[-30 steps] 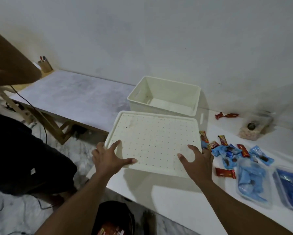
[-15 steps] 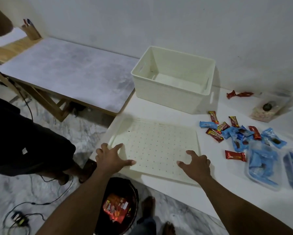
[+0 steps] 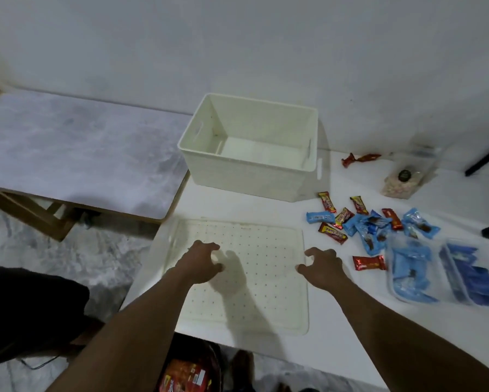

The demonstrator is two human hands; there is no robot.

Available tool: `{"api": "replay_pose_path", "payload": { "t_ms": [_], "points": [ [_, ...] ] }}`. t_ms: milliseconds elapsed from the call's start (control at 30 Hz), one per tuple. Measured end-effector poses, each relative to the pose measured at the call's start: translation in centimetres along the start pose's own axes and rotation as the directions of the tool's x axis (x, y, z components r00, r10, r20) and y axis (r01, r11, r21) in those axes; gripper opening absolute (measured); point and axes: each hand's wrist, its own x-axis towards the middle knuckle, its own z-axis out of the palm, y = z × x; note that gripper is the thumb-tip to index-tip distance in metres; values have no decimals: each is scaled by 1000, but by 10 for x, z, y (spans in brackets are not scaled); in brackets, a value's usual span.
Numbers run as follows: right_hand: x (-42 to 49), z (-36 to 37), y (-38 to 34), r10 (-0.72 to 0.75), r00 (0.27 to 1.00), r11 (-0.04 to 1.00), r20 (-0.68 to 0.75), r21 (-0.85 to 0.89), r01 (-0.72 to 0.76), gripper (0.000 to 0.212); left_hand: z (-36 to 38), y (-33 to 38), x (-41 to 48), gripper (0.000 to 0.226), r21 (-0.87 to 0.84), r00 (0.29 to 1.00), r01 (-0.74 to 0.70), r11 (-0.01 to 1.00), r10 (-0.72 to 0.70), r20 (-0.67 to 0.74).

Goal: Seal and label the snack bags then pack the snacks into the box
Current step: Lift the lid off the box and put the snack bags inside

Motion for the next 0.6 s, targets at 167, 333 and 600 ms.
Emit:
{"api": "replay_pose_path", "payload": {
  "t_ms": [167,333,600],
  "points": [
    [15,-70,33,30,981,988,-189,153,0,52,-17,87,33,60,-3,982,-181,984,180,-47],
    [42,-142,88,105,934,946,-342,323,11,38,-7,194,56,54,-85,930,-368,926,368,-6],
    [119,-236,202,180,904,869,-388,494,39,19,28,345,118,53,-62,836,-549,833,547,-54]
  ]
}}
